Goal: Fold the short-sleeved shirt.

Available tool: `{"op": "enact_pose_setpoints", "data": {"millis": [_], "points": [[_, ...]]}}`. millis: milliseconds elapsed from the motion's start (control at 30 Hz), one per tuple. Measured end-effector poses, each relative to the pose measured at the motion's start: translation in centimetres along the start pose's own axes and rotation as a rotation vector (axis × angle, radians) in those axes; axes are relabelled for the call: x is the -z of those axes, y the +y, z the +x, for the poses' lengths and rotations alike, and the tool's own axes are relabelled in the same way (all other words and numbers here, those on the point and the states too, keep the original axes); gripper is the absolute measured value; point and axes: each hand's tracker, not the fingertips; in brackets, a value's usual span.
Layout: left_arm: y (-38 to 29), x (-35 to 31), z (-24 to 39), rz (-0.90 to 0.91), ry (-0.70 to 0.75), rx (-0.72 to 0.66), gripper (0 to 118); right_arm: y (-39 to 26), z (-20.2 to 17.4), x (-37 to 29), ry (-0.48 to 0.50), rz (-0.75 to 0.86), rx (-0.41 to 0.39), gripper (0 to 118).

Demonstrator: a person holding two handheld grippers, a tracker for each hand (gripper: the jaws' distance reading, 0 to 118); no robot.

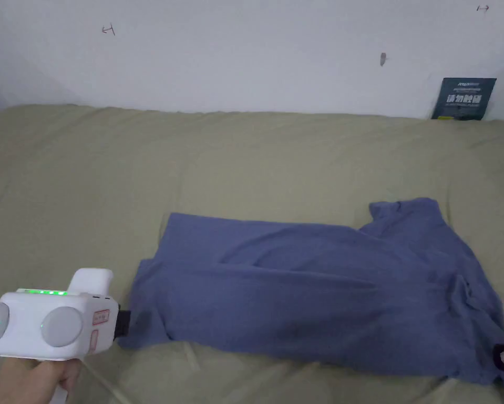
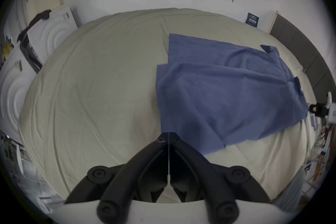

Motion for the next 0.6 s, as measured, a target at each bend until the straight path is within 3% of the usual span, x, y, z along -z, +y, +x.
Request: {"op": "enact_pose_setpoints", "data": {"millis": [33,67,100,133,167,200,233,300,367,433,467,500,533,600], "points": [[-0.2,-0.1,-0.3,-0.013,-0.033,-0.023,0,-0.4,-0.2,-0.2,0.001,-0.003,0.009,0],[-0.3,-0.1,-0.4,-0.007,-0.062,-0.036,8,-0.8,-0.1,-0.3,0.008,-0.007,0.015,0],[-0.5,-0.3,0.1,-0.005,-0.061,-0.036,44,-1.1,0.0,-0.4,0.013,-0.016,0.015,0],[-0.7,-0.7,1.2,-0.023,-0.06,-0.028,98,-1.4,0.0,-0.4,0.013,-0.02,0.013,0],[-0.7,-0.2,1.6,-0.043,-0.056,-0.018,117,-1.4,-1.4,-2.1,-0.009,-0.005,-0.009,0],[-0.8,0.7,1.9,-0.082,-0.042,0.007,114,-1.6,-1.6,-2.4,-0.012,-0.007,-0.012,0],[-0.6,0.0,2.0,0.022,-0.05,0.002,114,-1.9,-1.8,-2.7,-0.01,-0.009,-0.008,0],[-0.7,-1.7,4.1,-0.019,0.03,0.032,114,-1.8,0.1,-1.4,0.028,-0.036,0.033,0],[-0.8,-1.9,4.8,-0.04,0.003,0.021,113,-1.8,0.5,-1.4,0.034,-0.041,0.037,0],[0.5,2.1,3.5,-0.063,0.019,0.02,105,-2.1,-0.9,-2.3,0.016,-0.037,0.019,0],[0.4,1.9,3.7,-0.059,0.022,0.024,72,-2.2,-1.1,-2.5,0.014,-0.039,0.016,0],[0.4,1.6,3.9,-0.057,0.011,0.027,27,-2.2,-1.1,-2.6,0.015,-0.04,0.015,0],[0.6,2.4,2.9,-0.042,-0.066,-0.014,4,-2.3,-1.3,-2.6,0.016,-0.041,0.013,0],[0.6,2.3,4.0,-0.07,-0.028,-0.006,4,-2.0,0.4,-1.4,0.024,-0.044,0.015,0]]}}
